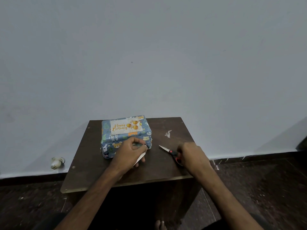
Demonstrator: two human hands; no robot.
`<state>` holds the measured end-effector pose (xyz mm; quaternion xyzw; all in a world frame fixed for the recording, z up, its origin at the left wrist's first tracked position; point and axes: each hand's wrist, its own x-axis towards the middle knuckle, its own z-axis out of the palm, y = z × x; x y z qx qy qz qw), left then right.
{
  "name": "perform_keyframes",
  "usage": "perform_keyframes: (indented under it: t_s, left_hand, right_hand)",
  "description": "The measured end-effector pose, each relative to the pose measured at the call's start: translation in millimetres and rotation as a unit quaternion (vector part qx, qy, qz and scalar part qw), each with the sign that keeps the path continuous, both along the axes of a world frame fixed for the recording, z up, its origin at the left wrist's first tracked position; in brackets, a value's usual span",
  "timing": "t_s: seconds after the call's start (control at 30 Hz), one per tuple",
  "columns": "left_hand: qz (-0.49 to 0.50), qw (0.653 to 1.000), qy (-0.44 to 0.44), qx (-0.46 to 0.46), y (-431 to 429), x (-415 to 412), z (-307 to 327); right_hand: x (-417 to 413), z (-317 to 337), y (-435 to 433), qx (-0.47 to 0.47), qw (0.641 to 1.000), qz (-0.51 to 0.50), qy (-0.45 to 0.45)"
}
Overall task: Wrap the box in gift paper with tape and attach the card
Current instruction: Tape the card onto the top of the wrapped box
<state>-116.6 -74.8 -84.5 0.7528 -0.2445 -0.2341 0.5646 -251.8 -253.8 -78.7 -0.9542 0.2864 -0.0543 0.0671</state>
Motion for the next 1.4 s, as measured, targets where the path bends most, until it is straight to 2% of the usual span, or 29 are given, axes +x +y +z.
perform_keyframes:
  t_s: [0.07, 0.1, 0.17, 0.2, 0.33, 0.43, 0.6, 0.77, 1.0, 1.23, 1.3, 1.37, 1.4]
  left_hand:
    - [-0.004, 1.0, -0.004, -0.002, 1, 0, 0]
    - [-0.009, 1.0, -0.009, -0.003, 1, -2, 1]
    - [-0.021, 1.0, -0.012, -0.011, 3, -5, 2]
    - [-0.023, 1.0, -0.008, -0.018, 4, -5, 2]
    - [-0.041, 0.998, 0.018, -0.044, 11, -1, 3]
    - [-0.067, 0.997, -0.002, -0.04, 15, -1, 2]
    - [-0.05, 0.997, -0.057, -0.023, 14, -6, 5]
    - [-0.071, 0.992, -0.102, -0.001, 12, -12, 4]
    - [-0.075, 0.993, -0.095, -0.005, 10, -13, 3]
    - [-0.09, 0.994, -0.053, -0.024, 8, -16, 11]
    - [-0.067, 0.996, -0.037, -0.037, 8, -18, 13]
    - [-0.023, 0.997, -0.003, -0.077, 7, -18, 14]
    - [0.002, 0.994, 0.021, -0.103, 7, -19, 14]
  right_hand:
    - [5, 4, 13, 0.134, 0.98, 0.018, -0.143]
    - [9, 6, 24, 0.228, 0.952, 0.043, -0.202]
    - [19, 5, 44, 0.363, 0.892, 0.102, -0.248]
    - [23, 1, 50, 0.385, 0.879, 0.123, -0.255]
    - [30, -5, 51, 0.383, 0.866, 0.142, -0.287]
    - [26, -4, 52, 0.385, 0.861, 0.147, -0.298]
    - [22, -2, 57, 0.446, 0.834, 0.106, -0.307]
    - [26, -6, 59, 0.402, 0.867, 0.07, -0.284]
    - [28, -7, 57, 0.364, 0.886, 0.068, -0.279]
    - [28, -3, 52, 0.381, 0.862, 0.073, -0.326]
    - [27, -3, 54, 0.325, 0.877, 0.111, -0.335]
    - [26, -4, 56, 0.189, 0.902, 0.178, -0.345]
    - [26, -5, 56, 0.117, 0.903, 0.212, -0.355]
